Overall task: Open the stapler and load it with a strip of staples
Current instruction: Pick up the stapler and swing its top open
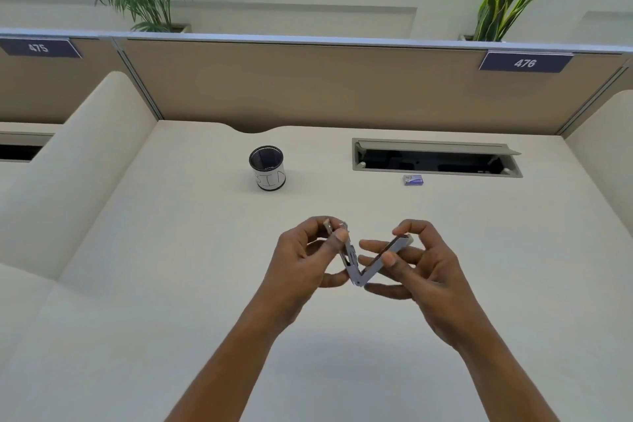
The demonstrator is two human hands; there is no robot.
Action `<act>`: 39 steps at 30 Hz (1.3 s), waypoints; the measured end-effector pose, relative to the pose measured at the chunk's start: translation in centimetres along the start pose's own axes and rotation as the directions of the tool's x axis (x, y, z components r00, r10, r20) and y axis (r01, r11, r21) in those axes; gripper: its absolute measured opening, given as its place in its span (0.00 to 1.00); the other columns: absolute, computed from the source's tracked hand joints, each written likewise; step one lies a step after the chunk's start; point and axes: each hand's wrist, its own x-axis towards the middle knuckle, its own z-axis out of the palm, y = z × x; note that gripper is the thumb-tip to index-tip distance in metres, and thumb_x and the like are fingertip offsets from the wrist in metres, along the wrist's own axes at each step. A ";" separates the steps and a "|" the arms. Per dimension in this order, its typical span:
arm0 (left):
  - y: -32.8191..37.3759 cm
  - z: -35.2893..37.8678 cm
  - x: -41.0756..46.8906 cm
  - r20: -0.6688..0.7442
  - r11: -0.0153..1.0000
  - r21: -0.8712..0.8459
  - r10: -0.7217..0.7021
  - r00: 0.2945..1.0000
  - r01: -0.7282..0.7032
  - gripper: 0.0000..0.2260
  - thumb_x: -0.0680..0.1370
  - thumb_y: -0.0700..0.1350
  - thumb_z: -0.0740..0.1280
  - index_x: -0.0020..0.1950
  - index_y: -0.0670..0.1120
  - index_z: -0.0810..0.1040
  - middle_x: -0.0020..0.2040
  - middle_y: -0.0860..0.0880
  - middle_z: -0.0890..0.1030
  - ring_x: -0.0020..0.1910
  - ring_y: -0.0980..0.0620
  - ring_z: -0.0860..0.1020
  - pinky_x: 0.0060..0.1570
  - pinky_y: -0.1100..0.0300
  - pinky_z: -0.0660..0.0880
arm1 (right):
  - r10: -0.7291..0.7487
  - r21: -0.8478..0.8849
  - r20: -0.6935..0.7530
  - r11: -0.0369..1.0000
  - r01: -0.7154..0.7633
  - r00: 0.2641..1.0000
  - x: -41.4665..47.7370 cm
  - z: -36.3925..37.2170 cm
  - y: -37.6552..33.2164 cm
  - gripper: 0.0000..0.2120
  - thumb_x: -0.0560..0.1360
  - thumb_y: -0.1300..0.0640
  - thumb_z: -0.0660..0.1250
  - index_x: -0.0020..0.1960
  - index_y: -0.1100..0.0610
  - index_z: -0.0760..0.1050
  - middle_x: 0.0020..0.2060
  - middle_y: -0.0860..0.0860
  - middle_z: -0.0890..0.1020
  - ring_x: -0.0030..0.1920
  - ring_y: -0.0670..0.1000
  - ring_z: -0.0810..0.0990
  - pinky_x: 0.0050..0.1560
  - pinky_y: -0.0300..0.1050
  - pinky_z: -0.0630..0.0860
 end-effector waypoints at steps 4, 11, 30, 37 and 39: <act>-0.4 0.7 -0.4 0.020 1.000 0.016 -0.024 1.000 0.023 0.06 0.80 0.44 0.71 0.56 0.44 0.83 0.48 0.47 0.84 0.54 0.44 0.85 0.48 0.44 0.85 | -0.045 -0.081 -0.019 0.996 0.043 0.999 0.0 0.6 0.2 0.14 0.80 0.66 0.64 0.63 0.57 0.71 0.57 0.52 0.87 0.54 0.56 0.88 0.52 0.51 0.85; -1.5 0.8 -0.8 -0.052 0.996 -0.066 -0.065 0.997 0.062 0.08 0.78 0.41 0.74 0.57 0.46 0.85 0.49 0.45 0.85 0.50 0.51 0.86 0.46 0.51 0.84 | -0.106 -0.105 -0.044 0.989 0.101 0.993 -0.9 0.8 0.9 0.12 0.81 0.68 0.62 0.62 0.58 0.71 0.59 0.51 0.86 0.57 0.54 0.87 0.54 0.46 0.84; -1.4 0.2 -0.4 -0.049 0.701 -0.708 -0.164 0.985 0.081 0.14 0.81 0.38 0.65 0.66 0.40 0.78 0.50 0.44 0.85 0.58 0.41 0.85 0.55 0.50 0.83 | -0.195 0.023 -0.344 0.976 0.216 0.919 -2.3 1.6 3.8 0.13 0.69 0.61 0.75 0.53 0.61 0.83 0.50 0.59 0.88 0.56 0.64 0.85 0.61 0.59 0.80; -2.5 0.9 -1.1 -0.001 0.654 -0.746 -0.194 0.981 0.128 0.15 0.80 0.39 0.65 0.66 0.40 0.79 0.61 0.42 0.84 0.63 0.42 0.83 0.55 0.47 0.84 | -0.170 0.002 -0.374 0.983 0.184 0.912 -2.9 2.7 4.9 0.10 0.71 0.67 0.75 0.50 0.58 0.85 0.49 0.56 0.89 0.52 0.57 0.86 0.56 0.51 0.80; -2.6 0.8 -1.1 0.002 0.671 -0.729 -0.197 0.980 0.136 0.15 0.82 0.40 0.63 0.68 0.43 0.78 0.65 0.43 0.83 0.64 0.42 0.82 0.54 0.45 0.84 | -0.164 -0.010 -0.371 0.985 0.173 0.914 -3.0 3.1 5.2 0.10 0.71 0.68 0.76 0.49 0.58 0.84 0.48 0.55 0.89 0.52 0.57 0.87 0.55 0.49 0.83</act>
